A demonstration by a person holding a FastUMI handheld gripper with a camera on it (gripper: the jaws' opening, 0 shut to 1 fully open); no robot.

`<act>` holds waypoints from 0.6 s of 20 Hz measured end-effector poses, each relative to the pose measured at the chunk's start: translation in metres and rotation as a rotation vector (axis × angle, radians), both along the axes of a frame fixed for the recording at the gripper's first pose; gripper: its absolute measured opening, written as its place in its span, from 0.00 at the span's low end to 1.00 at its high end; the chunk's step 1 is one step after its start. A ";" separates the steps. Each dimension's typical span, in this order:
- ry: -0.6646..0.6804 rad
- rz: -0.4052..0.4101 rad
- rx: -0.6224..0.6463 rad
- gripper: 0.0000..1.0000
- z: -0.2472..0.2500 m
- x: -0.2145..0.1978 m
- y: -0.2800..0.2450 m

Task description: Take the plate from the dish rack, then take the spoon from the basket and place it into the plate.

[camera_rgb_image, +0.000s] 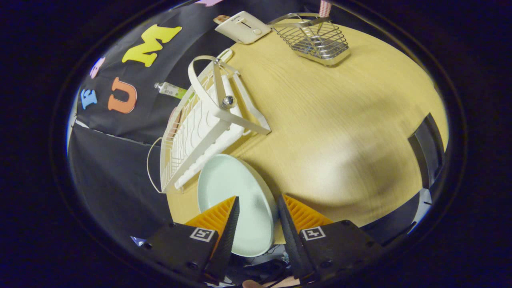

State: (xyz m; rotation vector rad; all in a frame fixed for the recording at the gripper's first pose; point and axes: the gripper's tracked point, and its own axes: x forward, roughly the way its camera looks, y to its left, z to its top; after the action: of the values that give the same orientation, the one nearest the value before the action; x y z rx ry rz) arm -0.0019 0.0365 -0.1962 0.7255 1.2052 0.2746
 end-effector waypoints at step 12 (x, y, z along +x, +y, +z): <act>-0.829 -0.017 -0.664 0.88 0.079 0.022 -0.127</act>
State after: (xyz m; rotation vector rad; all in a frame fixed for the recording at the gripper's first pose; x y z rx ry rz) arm 0.0198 -0.0904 -0.1171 0.0061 0.4342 0.1188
